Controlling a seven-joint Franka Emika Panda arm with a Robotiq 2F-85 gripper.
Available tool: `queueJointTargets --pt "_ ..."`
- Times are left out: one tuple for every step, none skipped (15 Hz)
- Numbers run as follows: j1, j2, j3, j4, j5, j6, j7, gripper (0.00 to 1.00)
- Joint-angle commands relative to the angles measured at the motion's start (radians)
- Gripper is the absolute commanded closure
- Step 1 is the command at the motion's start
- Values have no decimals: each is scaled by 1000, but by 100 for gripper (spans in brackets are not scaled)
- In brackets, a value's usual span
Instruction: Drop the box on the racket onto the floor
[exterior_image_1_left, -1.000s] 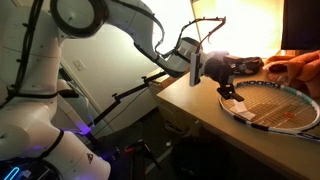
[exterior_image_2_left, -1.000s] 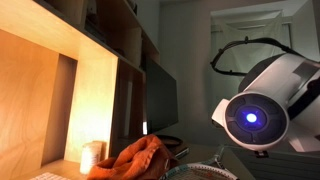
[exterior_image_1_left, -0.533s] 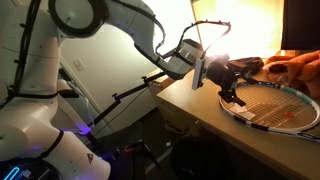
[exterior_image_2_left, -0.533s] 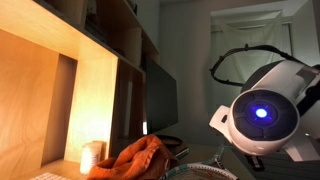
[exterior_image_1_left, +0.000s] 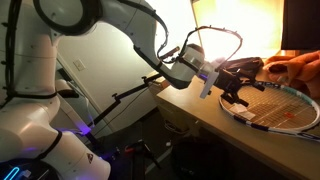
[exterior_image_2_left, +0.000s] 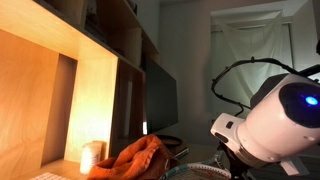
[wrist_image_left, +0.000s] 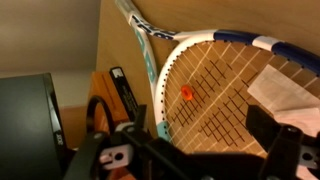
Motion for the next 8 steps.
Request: queueJointTargets --pt "-66 -30 -4 -49 -152 240 69 0" --pt "-88 -26 -3 -46 -198 313 80 0" --pt "-112 -22 1 -42 -235 387 83 0" --pt "-135 -22 4 -39 -276 459 82 0" --pt "-151 -21 2 -34 -312 535 84 0" --pt "-174 -17 8 -27 -334 610 70 0" --pt "-195 -15 11 -23 -347 683 53 0" --pt "-215 -14 13 -21 -356 758 36 0"
